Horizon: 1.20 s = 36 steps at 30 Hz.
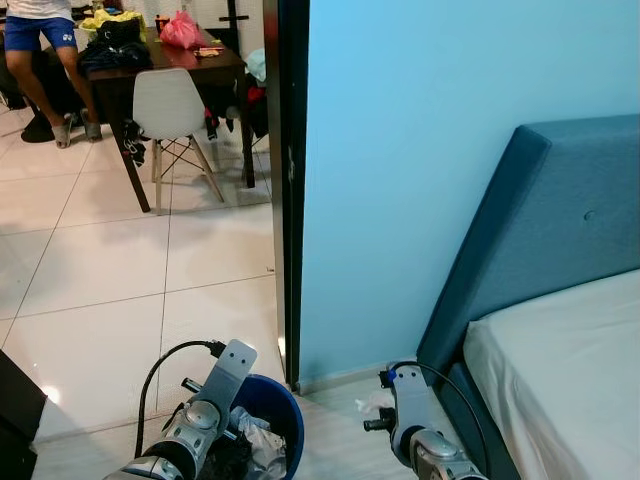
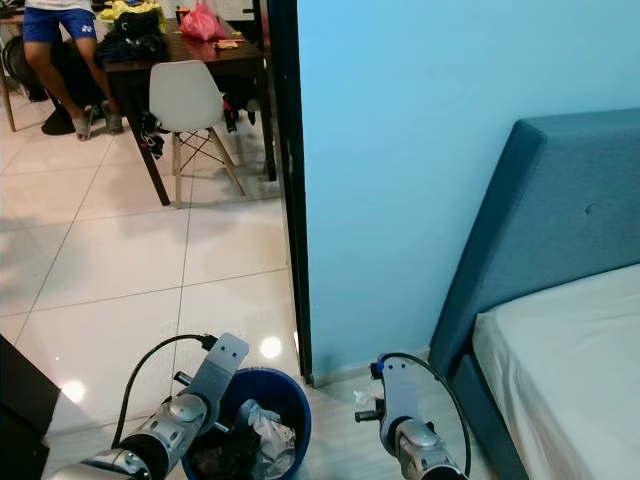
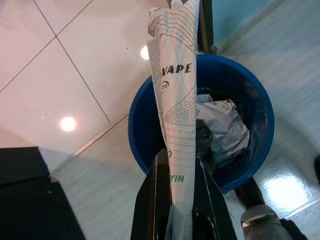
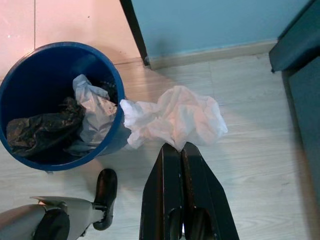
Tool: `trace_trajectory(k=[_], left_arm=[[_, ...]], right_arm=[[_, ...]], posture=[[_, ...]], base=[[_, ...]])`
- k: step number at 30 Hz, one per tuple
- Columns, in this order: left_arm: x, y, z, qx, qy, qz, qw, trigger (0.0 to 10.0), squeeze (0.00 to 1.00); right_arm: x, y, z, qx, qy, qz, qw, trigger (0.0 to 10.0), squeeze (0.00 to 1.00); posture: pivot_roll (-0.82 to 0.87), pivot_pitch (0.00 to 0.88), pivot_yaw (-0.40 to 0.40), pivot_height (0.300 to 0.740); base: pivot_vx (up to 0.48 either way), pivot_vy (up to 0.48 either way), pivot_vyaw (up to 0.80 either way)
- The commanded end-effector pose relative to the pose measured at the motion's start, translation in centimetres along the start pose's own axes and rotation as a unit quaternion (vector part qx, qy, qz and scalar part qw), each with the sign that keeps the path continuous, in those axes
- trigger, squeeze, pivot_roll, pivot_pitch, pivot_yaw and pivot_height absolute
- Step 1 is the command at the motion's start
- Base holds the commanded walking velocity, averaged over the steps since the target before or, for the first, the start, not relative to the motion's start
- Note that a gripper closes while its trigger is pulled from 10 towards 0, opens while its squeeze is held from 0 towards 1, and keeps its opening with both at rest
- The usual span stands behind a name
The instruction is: Clean up the room
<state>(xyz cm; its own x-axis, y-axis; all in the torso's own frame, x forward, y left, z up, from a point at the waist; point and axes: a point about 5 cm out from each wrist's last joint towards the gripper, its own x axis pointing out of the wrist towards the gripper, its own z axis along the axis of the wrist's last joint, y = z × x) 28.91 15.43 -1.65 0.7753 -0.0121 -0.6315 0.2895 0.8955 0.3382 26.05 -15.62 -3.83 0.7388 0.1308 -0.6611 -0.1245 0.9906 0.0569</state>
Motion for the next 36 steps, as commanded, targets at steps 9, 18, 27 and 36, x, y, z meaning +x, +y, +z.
trace_trajectory(k=[9,18,27,36], left_arm=[[0.1,0.4,0.7,0.02,-0.018,0.012,1.0,10.0,1.0],[0.0,0.8,0.2,0.024,-0.014,0.026,0.999,10.0,1.0],[-1.0,0.9,-4.7,-0.023,0.057,0.038,0.997,10.0,0.0],[-3.4,-0.2,-11.5,-0.072,0.157,0.046,0.984,10.0,0.0]], right_arm=[[-0.1,0.0,-0.5,0.001,-0.002,-0.002,1.0,10.0,0.0],[-0.2,0.0,-0.5,0.002,-0.008,0.002,1.0,10.0,0.0],[0.2,1.9,1.3,-0.031,-0.036,0.091,0.995,10.0,0.0],[0.5,4.1,2.2,-0.132,-0.023,0.159,0.978,10.0,0.0]], posture=[[-0.06,0.08,-0.011,0.74],[-0.05,0.084,-0.013,0.74],[-0.03,0.084,-0.021,0.74],[0.0,0.082,-0.027,0.74]], base=[[0.0,0.0,0.0],[0.0,0.0,0.0],[0.0,0.0,0.35],[0.0,0.0,0.8]])
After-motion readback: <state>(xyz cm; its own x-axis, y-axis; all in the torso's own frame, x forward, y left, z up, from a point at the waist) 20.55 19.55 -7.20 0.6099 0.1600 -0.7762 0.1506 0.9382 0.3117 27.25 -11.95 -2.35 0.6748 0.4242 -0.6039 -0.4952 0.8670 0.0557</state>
